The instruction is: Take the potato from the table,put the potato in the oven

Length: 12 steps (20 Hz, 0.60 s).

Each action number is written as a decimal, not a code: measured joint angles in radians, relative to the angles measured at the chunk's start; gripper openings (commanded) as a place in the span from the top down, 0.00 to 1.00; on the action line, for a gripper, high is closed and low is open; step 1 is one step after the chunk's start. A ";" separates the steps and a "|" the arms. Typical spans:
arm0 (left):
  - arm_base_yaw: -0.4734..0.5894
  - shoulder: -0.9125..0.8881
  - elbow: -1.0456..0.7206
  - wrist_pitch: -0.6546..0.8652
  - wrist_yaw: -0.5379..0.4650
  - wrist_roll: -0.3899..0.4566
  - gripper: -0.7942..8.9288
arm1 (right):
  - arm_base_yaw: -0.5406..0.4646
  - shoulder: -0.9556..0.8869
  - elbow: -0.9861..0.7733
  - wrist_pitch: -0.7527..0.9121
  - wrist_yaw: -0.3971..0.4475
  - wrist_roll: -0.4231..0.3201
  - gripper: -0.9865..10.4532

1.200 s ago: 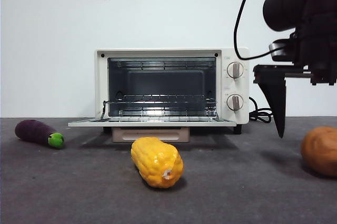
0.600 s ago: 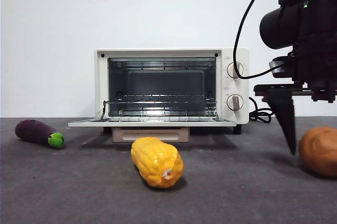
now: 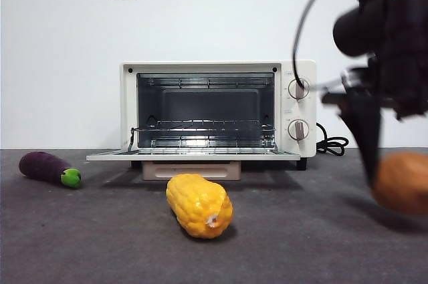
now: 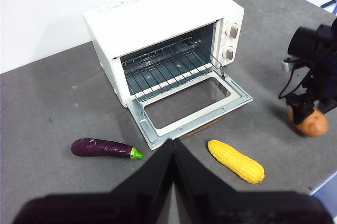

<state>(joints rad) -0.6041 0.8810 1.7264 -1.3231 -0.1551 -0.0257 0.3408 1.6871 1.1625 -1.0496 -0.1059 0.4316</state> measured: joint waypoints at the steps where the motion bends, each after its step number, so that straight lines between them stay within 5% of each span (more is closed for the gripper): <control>1: 0.000 0.000 0.000 0.000 0.000 0.000 0.92 | 0.014 -0.030 0.023 0.009 -0.053 -0.003 0.86; 6: 0.000 0.000 0.000 0.000 0.000 0.000 0.92 | 0.105 -0.123 0.111 0.223 -0.109 -0.005 0.86; 12: 0.000 -0.002 0.000 0.000 0.000 0.000 0.92 | 0.210 -0.119 0.111 0.669 -0.100 -0.005 0.86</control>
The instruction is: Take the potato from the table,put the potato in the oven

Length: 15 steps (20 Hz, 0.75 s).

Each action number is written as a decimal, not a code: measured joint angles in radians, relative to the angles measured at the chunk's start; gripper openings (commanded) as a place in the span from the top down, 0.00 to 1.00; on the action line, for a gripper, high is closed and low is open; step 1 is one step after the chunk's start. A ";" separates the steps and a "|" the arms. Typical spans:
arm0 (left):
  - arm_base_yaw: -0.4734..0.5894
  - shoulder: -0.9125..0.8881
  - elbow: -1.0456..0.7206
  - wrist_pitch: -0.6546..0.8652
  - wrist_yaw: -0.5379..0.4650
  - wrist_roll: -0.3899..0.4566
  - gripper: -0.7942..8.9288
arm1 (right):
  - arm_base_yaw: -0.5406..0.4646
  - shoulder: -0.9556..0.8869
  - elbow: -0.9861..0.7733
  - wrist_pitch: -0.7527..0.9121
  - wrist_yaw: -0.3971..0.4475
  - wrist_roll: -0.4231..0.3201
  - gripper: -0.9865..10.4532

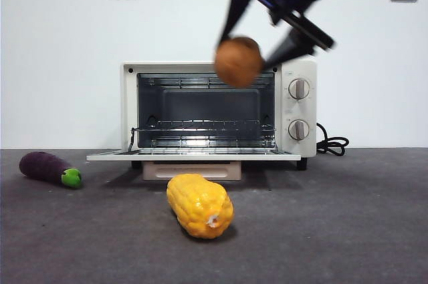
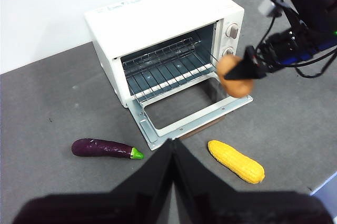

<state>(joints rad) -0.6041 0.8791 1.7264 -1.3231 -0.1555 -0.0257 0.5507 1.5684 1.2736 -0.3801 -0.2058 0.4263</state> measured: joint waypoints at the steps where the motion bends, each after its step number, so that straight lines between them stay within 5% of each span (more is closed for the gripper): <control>1: 0.000 0.000 0.000 0.000 0.000 0.000 0.92 | 0.014 0.000 0.000 0.069 0.020 0.000 0.86; 5: 0.000 -0.001 0.000 0.000 0.000 0.011 0.92 | 0.035 0.011 0.001 0.217 0.095 0.000 0.86; 15: 0.000 0.000 0.000 0.000 -0.027 0.038 0.92 | 0.035 0.146 0.002 0.364 0.101 0.042 0.85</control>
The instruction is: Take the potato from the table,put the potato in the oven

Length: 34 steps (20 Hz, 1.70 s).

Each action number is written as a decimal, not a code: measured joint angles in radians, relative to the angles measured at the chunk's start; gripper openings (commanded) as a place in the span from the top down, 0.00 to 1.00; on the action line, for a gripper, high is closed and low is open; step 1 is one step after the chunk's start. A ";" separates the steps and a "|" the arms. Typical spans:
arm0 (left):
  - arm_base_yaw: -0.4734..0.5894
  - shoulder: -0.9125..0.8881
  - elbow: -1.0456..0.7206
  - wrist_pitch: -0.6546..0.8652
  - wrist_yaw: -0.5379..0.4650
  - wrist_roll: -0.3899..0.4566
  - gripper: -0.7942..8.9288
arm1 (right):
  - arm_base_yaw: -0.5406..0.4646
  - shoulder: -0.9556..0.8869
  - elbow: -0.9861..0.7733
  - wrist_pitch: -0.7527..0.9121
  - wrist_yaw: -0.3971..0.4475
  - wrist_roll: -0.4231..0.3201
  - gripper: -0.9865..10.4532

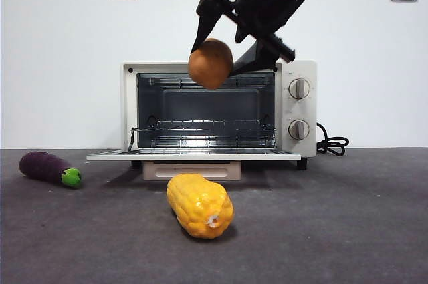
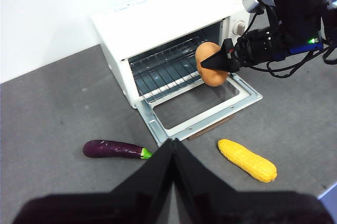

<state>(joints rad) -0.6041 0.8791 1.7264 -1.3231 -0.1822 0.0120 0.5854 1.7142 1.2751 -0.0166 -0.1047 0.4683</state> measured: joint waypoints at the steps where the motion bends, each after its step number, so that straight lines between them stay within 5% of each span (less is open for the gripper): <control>1: 0.000 0.000 0.000 0.000 0.000 0.003 0.92 | 0.000 0.011 0.000 0.015 0.001 0.008 0.85; 13: 0.000 0.005 0.000 0.000 -0.003 0.012 0.92 | 0.000 0.217 0.136 0.046 0.016 0.052 0.85; 19: 0.000 0.013 0.000 0.000 -0.003 0.014 0.92 | 0.000 0.321 0.309 -0.061 0.090 0.054 0.85; 34: 0.000 0.020 0.000 0.000 -0.003 0.014 0.92 | -0.011 0.376 0.331 0.001 0.229 0.124 0.85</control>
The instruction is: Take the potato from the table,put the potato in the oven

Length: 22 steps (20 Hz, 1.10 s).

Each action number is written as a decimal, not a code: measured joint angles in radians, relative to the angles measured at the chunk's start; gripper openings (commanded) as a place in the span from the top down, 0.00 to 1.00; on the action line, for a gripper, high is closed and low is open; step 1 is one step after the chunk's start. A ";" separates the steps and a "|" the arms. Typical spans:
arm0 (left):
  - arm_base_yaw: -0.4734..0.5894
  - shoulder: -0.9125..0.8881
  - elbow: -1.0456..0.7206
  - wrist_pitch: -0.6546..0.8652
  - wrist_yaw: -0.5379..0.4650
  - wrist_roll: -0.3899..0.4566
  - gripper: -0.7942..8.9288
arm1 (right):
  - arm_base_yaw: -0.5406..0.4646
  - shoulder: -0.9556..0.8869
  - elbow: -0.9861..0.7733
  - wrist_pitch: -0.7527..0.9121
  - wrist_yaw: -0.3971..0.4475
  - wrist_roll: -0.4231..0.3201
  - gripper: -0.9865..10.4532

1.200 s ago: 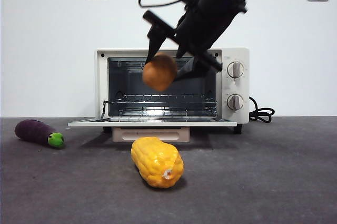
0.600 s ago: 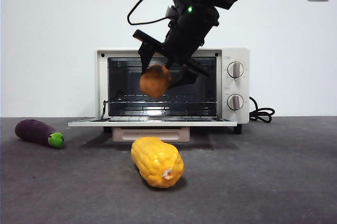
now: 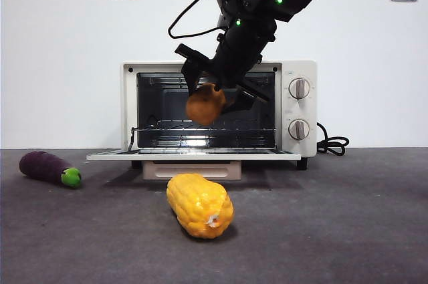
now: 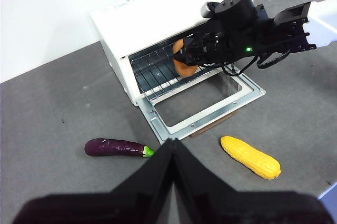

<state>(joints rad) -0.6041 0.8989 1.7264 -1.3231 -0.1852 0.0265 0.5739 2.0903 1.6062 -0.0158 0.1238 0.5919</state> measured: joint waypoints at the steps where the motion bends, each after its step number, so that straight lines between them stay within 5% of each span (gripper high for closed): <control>1: 0.000 0.000 0.000 0.000 0.000 0.000 0.92 | -0.001 0.000 0.000 -0.011 0.002 0.000 0.85; 7: 0.000 0.000 0.000 0.000 0.000 0.000 0.92 | 0.000 0.000 0.000 -0.016 0.005 0.003 0.62; 9: 0.000 0.000 0.000 0.000 0.000 0.000 0.92 | 0.000 0.000 0.000 -0.014 0.021 0.003 0.42; 18: 0.000 0.025 0.000 0.000 0.000 0.000 0.92 | 0.005 0.000 0.000 -0.035 -0.017 0.006 0.42; 22: 0.000 0.065 0.000 0.000 -0.012 0.011 0.92 | 0.038 -0.034 0.000 -0.204 -0.002 -0.016 0.42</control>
<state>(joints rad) -0.6041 0.9642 1.7264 -1.3231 -0.1970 0.0380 0.6121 2.0567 1.6066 -0.2203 0.1215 0.5762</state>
